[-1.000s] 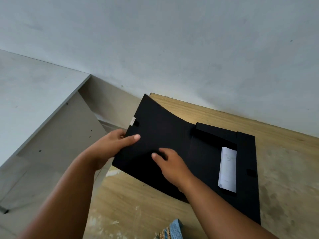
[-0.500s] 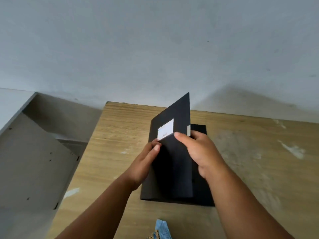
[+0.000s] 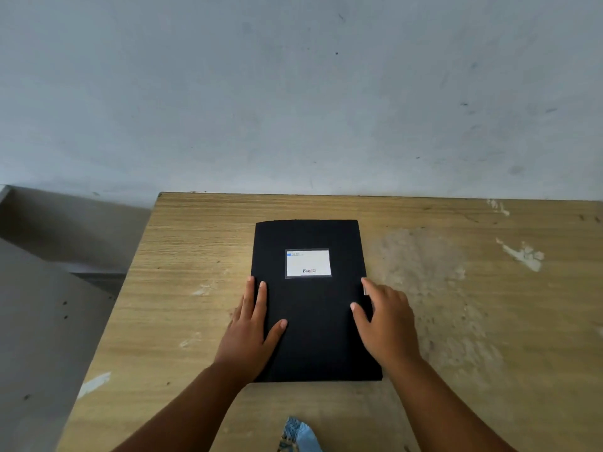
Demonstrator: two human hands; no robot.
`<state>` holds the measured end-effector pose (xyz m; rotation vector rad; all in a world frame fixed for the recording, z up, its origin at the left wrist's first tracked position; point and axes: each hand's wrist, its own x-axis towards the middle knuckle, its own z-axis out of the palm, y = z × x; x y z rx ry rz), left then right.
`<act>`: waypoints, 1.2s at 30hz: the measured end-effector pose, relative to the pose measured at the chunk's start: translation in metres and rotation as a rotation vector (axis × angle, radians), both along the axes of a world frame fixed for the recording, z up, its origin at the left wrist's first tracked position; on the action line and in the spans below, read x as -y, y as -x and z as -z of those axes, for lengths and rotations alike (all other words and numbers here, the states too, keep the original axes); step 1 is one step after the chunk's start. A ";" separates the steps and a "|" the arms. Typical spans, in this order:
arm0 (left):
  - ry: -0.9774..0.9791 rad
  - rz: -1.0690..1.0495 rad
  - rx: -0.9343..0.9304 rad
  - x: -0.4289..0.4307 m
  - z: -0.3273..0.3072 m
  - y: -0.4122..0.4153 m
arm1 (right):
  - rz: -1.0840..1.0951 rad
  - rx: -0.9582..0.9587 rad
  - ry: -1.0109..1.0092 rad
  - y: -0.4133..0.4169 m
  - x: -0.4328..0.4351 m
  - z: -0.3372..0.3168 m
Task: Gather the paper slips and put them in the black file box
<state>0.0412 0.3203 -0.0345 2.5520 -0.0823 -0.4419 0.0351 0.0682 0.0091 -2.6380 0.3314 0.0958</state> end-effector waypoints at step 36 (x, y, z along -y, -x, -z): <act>0.495 -0.219 0.124 0.134 -0.189 -0.116 | -0.036 0.243 -0.484 -0.093 0.118 -0.128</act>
